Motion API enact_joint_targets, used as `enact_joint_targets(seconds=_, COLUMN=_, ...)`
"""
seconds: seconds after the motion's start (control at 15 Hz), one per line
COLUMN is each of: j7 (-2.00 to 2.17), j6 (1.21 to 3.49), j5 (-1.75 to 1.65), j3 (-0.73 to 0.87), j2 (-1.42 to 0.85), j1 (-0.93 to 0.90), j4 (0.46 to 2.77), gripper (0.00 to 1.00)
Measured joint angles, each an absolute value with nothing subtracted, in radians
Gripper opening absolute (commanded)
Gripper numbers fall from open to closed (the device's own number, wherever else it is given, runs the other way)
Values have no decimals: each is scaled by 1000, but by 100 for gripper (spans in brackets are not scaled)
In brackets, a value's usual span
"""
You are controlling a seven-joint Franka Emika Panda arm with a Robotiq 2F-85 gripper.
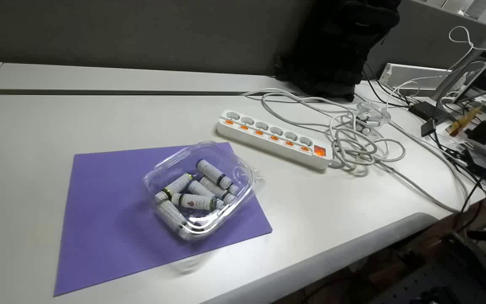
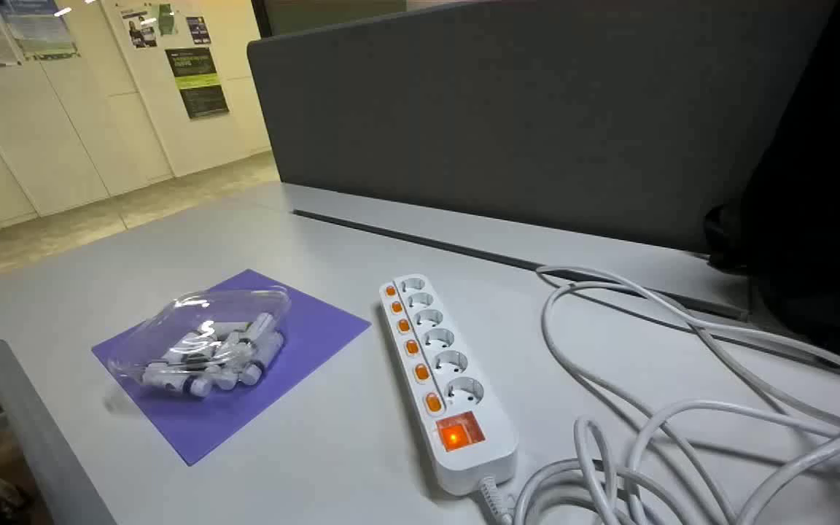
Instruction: Press the third button from the left of the adaptor.
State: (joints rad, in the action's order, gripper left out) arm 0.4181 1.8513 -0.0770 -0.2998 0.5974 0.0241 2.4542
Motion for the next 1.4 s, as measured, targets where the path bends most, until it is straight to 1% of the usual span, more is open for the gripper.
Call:
enact_joint_targets(seconds=0.93, j7=431, j6=1873, j5=-83, j3=-298, j2=592, j1=21, j4=2460, gripper=100)
enact_joint_targets(seconds=1.13, j7=504, j6=1999, j5=-130, j3=-298, j2=562, j1=46, j4=2495, gripper=100)
enact_joint_targets(seconds=1.4, j7=620, j6=2237, j5=-216, j3=-288, j2=445, j1=132, j4=2556, gripper=100)
